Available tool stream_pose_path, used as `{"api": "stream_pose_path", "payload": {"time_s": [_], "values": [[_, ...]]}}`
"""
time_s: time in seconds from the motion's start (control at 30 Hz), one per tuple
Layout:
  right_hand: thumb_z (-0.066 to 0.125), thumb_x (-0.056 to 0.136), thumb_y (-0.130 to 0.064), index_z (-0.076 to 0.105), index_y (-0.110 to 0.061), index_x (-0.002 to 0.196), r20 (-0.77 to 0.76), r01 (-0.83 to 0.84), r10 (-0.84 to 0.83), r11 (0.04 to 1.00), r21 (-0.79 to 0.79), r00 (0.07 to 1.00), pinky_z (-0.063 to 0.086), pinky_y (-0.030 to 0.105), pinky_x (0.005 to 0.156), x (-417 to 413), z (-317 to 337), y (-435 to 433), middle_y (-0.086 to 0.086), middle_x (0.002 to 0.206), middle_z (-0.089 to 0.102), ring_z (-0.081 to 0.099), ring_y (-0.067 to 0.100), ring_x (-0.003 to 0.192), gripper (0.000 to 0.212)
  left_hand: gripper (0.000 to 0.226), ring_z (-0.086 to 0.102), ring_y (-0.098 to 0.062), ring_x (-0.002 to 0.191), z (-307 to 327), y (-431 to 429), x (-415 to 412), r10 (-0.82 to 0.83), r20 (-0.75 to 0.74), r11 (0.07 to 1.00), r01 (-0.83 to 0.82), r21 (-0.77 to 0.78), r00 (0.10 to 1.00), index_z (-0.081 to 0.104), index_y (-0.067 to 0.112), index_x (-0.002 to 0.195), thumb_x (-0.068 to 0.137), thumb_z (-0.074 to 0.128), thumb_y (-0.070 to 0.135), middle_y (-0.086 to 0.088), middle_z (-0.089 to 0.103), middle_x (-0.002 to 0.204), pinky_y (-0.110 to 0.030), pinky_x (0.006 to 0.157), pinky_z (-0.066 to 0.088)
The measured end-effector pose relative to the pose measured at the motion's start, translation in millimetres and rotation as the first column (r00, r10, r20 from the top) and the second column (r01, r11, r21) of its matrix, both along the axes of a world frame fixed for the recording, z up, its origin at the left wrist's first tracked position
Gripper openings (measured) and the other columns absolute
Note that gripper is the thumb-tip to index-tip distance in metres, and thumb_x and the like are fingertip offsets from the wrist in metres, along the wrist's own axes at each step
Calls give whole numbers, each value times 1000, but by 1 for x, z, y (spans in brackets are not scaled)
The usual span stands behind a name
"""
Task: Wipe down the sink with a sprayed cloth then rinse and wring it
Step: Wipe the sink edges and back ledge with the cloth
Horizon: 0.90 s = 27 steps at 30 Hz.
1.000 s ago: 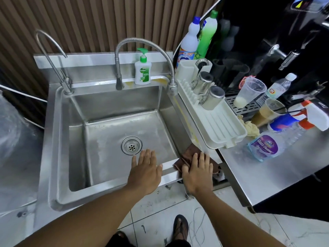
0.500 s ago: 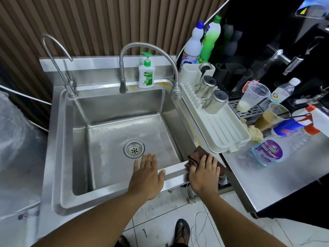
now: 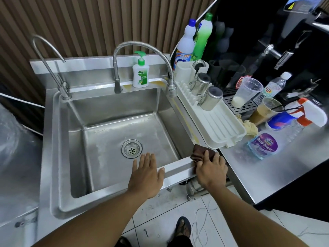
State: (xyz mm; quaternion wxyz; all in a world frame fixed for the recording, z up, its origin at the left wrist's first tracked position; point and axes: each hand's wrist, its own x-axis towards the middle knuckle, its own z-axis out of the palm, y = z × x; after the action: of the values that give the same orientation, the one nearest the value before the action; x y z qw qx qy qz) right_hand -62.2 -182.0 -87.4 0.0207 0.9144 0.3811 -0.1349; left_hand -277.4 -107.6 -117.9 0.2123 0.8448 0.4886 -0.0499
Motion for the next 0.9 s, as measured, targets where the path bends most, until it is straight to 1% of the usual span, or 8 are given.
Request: {"api": "stream_pose_path", "payload": {"time_s": [0.13,0.3,0.47,0.53,0.6,0.7,0.8,0.9], "values": [[19,97,-41,11,-5,158,-46,-31,34,998,52,998,0,47,123,-14,-11,9,24,164,-1,-6,36,152,72,72,-3,-25,156,0,1,1,-2,-4,1000,2,-6,1000,4,11,160,103,17,53,-9,2,169,-49,125,1],[-7,79,-52,7,-13,160,-75,-261,268,961,90,961,-10,37,121,-35,-11,5,8,167,-4,-9,21,153,91,71,-4,-24,156,-1,2,1,-5,-12,1000,5,-15,1000,2,12,161,104,17,52,-8,1,169,-49,125,1],[-8,84,-54,13,-20,159,-87,-399,415,904,156,906,-15,28,118,-45,-11,-12,1,167,-1,-9,16,153,86,69,-6,-23,156,1,2,1,-14,-14,999,14,-37,1000,1,12,161,105,16,50,-7,-1,169,-48,125,-1],[-8,85,-53,16,-19,159,-61,-357,366,926,123,928,-8,33,121,-39,-10,-11,5,167,2,-7,22,154,86,69,-5,-23,156,2,2,0,-15,-17,999,14,-42,1000,1,12,161,105,16,50,-8,0,169,-48,125,-1],[-5,84,-52,26,-18,157,16,-206,205,976,76,979,8,44,121,-29,-7,-8,15,165,14,4,32,152,86,69,-5,-23,156,3,2,1,-12,-25,999,11,-50,1000,2,12,161,104,15,50,-8,0,169,-48,125,-2],[17,89,-49,50,-19,145,114,-63,58,997,42,992,33,53,103,-13,-3,-7,23,141,43,36,42,128,72,70,-4,-23,156,3,3,1,-10,-37,998,8,-60,999,2,13,161,104,15,52,-7,1,169,-48,125,-3],[30,90,-39,64,-5,128,117,-162,149,981,107,982,45,51,92,-8,-7,-6,25,120,59,50,43,107,61,71,-8,-23,155,5,3,4,-14,-55,996,9,-91,998,-1,14,161,104,13,54,-7,-4,169,-49,124,-5],[28,93,-36,59,4,131,66,-281,274,950,134,959,45,54,103,-11,-19,-2,28,132,59,52,45,123,63,71,-16,-22,154,13,9,14,-19,-53,991,11,-136,998,-7,15,160,104,12,55,-6,-13,168,-50,124,-7]]}}
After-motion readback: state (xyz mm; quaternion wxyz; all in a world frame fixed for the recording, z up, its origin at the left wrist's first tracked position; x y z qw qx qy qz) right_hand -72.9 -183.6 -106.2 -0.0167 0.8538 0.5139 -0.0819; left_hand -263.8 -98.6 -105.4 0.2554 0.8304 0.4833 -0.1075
